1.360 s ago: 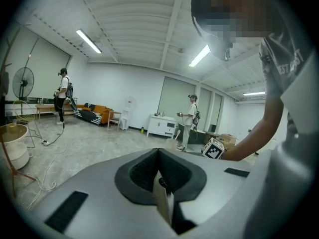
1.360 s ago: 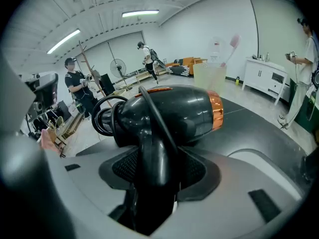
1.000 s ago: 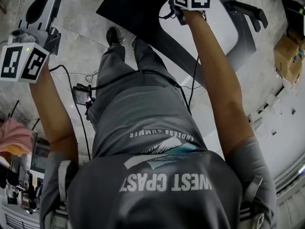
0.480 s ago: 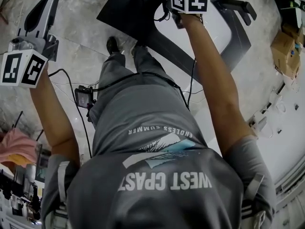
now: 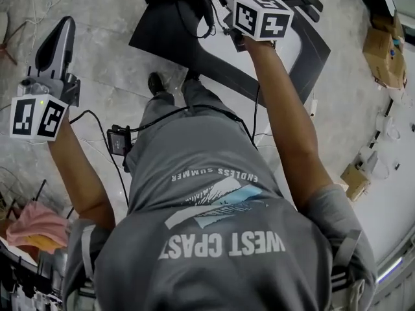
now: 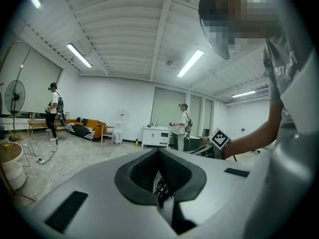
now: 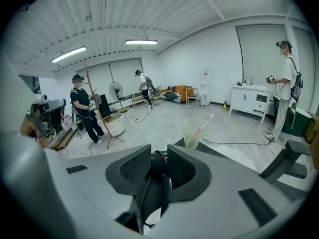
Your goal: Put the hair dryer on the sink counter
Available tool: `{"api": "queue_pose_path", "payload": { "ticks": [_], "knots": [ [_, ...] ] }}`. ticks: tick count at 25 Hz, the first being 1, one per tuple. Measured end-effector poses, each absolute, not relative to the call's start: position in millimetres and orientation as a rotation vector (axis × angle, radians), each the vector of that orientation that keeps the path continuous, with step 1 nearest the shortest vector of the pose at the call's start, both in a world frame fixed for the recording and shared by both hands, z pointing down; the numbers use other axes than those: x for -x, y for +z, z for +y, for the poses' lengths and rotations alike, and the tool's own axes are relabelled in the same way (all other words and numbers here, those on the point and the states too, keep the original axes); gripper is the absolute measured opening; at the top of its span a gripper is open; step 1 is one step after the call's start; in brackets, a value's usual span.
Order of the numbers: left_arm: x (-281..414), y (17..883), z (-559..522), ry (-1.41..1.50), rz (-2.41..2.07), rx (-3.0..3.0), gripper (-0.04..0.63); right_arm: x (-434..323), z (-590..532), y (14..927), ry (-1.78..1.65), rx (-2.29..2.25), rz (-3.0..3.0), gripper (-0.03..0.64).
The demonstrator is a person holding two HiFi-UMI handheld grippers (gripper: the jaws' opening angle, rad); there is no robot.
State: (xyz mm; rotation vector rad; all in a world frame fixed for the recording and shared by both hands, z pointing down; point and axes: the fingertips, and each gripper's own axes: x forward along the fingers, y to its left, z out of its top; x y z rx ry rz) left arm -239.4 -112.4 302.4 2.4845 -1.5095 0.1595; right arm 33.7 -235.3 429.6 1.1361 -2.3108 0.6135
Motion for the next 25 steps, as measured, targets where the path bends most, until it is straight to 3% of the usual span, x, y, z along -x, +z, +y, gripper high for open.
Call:
{"api": "queue_pose_path", "payload": {
  "ticks": [15,25],
  "knots": [
    [206,224,-62,0.142,-1.464,-2.660,0.015,-89,-138,224,0.385,-1.334,-2.641,0.029],
    [204,199,-40,0.136,-1.437,-2.724,0.015,-98,-74,147,0.203,-1.393,-2.758,0.028]
  ]
}}
